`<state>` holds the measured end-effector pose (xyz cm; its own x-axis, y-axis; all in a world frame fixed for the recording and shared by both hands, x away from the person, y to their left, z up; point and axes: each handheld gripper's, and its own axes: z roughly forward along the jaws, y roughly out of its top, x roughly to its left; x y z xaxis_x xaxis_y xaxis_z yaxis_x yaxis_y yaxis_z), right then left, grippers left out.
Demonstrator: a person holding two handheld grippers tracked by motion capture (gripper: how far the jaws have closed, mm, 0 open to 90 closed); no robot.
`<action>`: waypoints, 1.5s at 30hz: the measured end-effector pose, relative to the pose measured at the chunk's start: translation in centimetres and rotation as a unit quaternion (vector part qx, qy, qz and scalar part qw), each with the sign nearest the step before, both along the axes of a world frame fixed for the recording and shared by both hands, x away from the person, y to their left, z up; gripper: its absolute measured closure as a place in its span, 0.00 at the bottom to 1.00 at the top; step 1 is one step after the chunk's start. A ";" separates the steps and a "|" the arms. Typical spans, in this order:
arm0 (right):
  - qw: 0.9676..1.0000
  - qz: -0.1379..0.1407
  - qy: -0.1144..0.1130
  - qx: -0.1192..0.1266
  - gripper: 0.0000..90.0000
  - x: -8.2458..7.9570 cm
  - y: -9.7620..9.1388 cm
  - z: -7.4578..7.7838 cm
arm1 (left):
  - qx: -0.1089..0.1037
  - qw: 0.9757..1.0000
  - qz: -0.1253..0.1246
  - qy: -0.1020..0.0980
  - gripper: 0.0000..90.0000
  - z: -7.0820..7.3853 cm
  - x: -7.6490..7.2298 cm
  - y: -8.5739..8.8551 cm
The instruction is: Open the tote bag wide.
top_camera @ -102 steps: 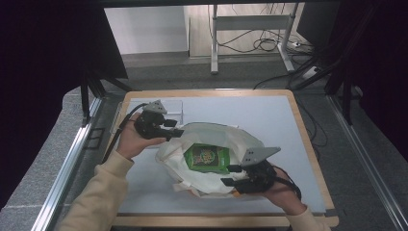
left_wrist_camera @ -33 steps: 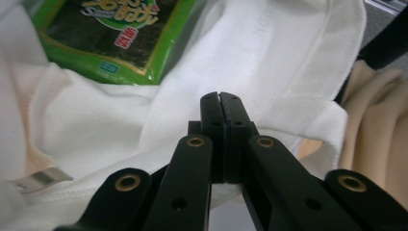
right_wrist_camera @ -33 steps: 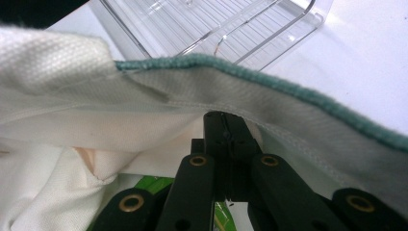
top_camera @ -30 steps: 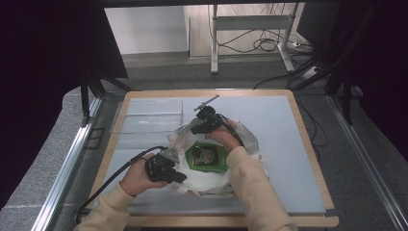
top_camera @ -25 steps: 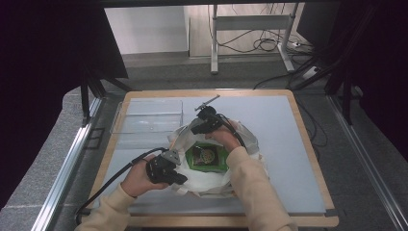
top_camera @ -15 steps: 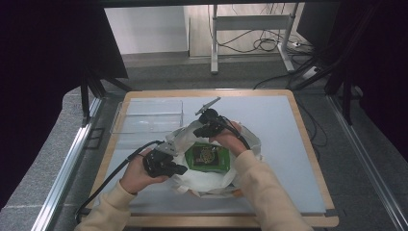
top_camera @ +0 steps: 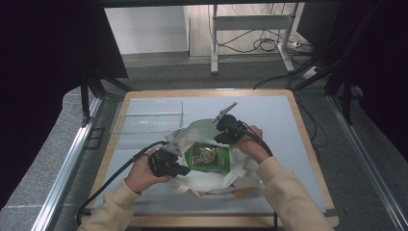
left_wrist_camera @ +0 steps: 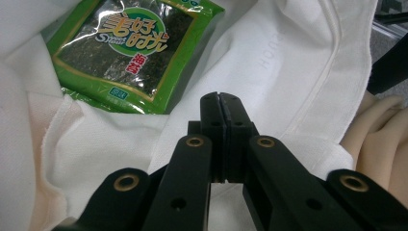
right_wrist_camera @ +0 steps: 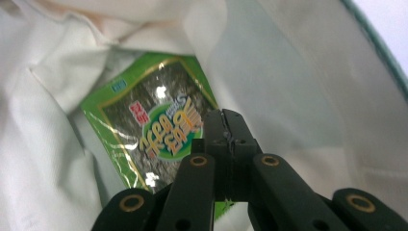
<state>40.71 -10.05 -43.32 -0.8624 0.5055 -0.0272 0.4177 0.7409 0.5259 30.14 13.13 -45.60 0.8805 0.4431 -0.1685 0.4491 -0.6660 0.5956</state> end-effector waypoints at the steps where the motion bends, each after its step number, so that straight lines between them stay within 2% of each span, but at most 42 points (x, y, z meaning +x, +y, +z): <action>1: 1.000 -0.001 0.000 -0.004 0.99 0.0 -0.2 -0.1 | 0.005 1.000 -0.005 -0.002 1.00 0.0 0.1 0.1; 3: 1.000 -0.005 0.000 -0.022 0.99 0.0 -0.5 -0.4 | 0.007 1.000 -0.006 0.001 1.00 -0.1 0.0 -0.1; 4: 1.000 -0.005 0.000 -0.022 0.99 0.0 -0.5 -0.4 | 0.007 1.000 -0.006 0.001 1.00 -0.1 0.0 -0.1; 5: 0.999 -0.007 0.002 -0.039 0.99 0.1 -0.7 -0.8 | 0.011 1.000 -0.008 0.001 1.00 -0.2 0.1 -0.1; 6: 0.999 -0.007 0.002 -0.039 0.99 0.1 -0.7 -0.8 | 0.011 1.000 -0.008 0.001 1.00 -0.2 0.1 -0.1; 7: 0.998 -0.008 0.003 -0.056 0.99 0.2 -0.8 -1.3 | 0.013 1.000 -0.009 0.003 1.00 -0.3 0.1 -0.2; 8: 0.998 -0.008 0.003 -0.056 0.99 0.2 -0.8 -1.3 | 0.013 1.000 -0.009 0.003 1.00 -0.3 0.1 -0.2; 9: 0.997 -0.007 0.002 -0.072 0.99 0.3 -0.8 -1.9 | 0.013 1.000 -0.010 0.004 1.00 -0.4 0.0 -0.2; 14: 0.996 -0.015 -0.001 -0.093 0.99 0.8 -0.9 -2.8 | 0.008 1.000 -0.006 0.007 1.00 -0.4 -0.1 -0.2; 15: 0.994 -0.019 -0.002 -0.106 0.99 1.0 -0.9 -3.2 | 0.008 1.000 -0.007 0.008 1.00 -0.4 -0.1 -0.1; 17: 0.993 -0.021 -0.002 -0.112 0.99 1.2 -1.0 -3.5 | 0.008 1.000 -0.008 0.010 1.00 -0.5 -0.1 -0.1; 20: 0.993 -0.026 -0.003 -0.113 0.99 1.5 -1.2 -3.5 | 0.007 1.000 -0.008 0.014 1.00 -0.6 0.0 0.0; 29: 0.994 -0.061 0.001 -0.093 0.99 2.9 -2.0 -3.6 | 0.005 1.000 -0.015 0.024 1.00 -0.9 -0.2 0.2; 33: 0.994 -0.067 0.003 -0.088 0.99 3.2 -2.1 -3.7 | 0.007 0.999 -0.018 0.026 1.00 -1.0 -0.2 0.3; 38: 0.993 -0.095 0.008 -0.071 0.99 4.2 -2.5 -3.7 | 0.008 0.999 -0.020 0.029 1.00 -1.1 -0.2 0.3; 40: 0.993 -0.097 0.009 -0.072 0.99 4.3 -2.4 -3.8 | 0.008 0.999 -0.020 0.028 1.00 -1.1 -0.2 0.3; 45: 0.994 -0.079 0.010 -0.072 0.99 3.6 -2.2 -3.3 | 0.006 0.999 -0.017 0.029 0.99 -1.2 -0.2 0.3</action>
<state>44.29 -12.23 -46.65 -0.7733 0.6272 -0.0931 0.5444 0.7320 0.4095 29.96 13.48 -46.80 0.8837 0.4156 -0.2152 0.4603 -0.6883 0.5607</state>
